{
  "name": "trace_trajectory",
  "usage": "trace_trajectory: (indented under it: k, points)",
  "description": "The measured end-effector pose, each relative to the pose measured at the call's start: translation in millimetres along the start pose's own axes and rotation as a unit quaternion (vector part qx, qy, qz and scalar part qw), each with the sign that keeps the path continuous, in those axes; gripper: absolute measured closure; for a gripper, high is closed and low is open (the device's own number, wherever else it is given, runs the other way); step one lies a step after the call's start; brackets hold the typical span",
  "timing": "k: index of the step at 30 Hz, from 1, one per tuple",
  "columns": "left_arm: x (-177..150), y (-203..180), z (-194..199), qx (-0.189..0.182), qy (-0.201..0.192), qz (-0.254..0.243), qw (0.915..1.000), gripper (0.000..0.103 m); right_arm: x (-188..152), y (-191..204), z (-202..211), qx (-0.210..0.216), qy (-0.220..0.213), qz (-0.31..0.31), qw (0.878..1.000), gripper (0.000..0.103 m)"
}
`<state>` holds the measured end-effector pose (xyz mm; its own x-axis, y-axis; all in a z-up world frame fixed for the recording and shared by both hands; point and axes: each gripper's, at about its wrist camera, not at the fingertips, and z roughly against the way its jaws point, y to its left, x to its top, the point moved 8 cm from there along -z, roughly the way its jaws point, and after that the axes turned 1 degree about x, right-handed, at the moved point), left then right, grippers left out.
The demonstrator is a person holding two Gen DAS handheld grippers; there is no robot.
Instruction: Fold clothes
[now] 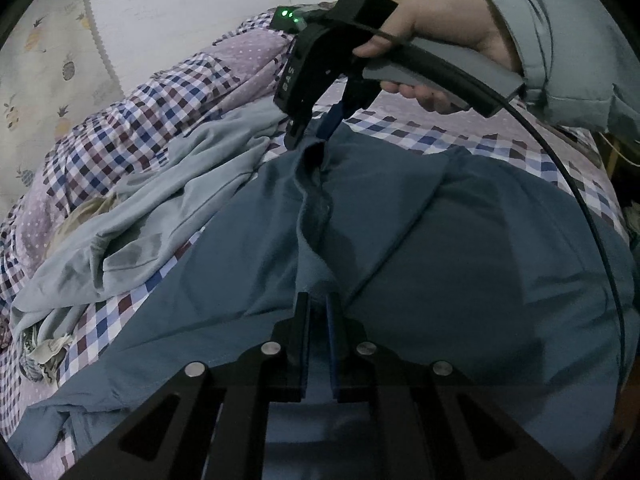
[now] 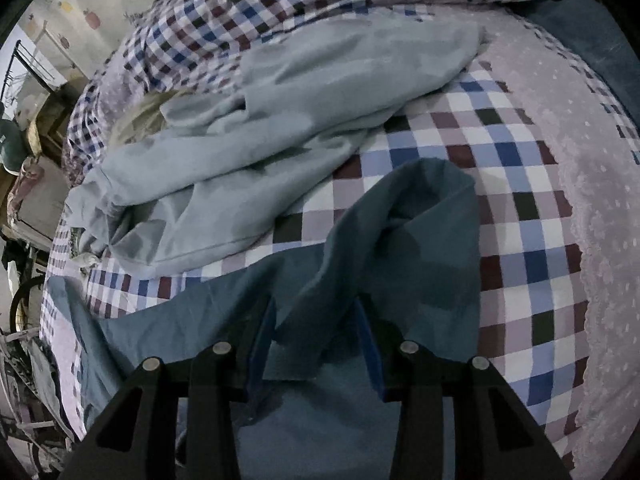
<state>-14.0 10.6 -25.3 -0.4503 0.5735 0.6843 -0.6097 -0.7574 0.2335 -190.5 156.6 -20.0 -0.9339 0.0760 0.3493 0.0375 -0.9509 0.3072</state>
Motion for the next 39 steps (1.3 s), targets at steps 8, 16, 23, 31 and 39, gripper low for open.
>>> trace_trajectory:
  k: [8,16,23,31,39]
  points:
    - [-2.2,0.5,0.8,-0.009,-0.002,0.003,0.9999,0.097,-6.5,-4.6,7.7,-0.011,-0.016,0.01,1.0,0.098]
    - [4.9,11.3,14.1,0.013,-0.043,0.006,0.999,0.1,2.1,-4.2,44.3,0.045,-0.073,-0.004,0.996,0.099]
    - [23.7,48.2,34.9,0.085,-0.087,0.041,0.9918,0.1,15.6,10.8,71.5,0.106,-0.113,-0.019,0.988,0.099]
    - [65.8,152.8,33.8,0.142,-0.106,0.116,0.9774,0.101,59.4,30.2,76.9,0.164,-0.142,-0.039,0.975,0.099]
    - [97.3,280.3,-23.0,0.151,-0.072,0.218,0.9616,0.101,109.9,50.4,60.8,0.203,-0.154,-0.058,0.965,0.1]
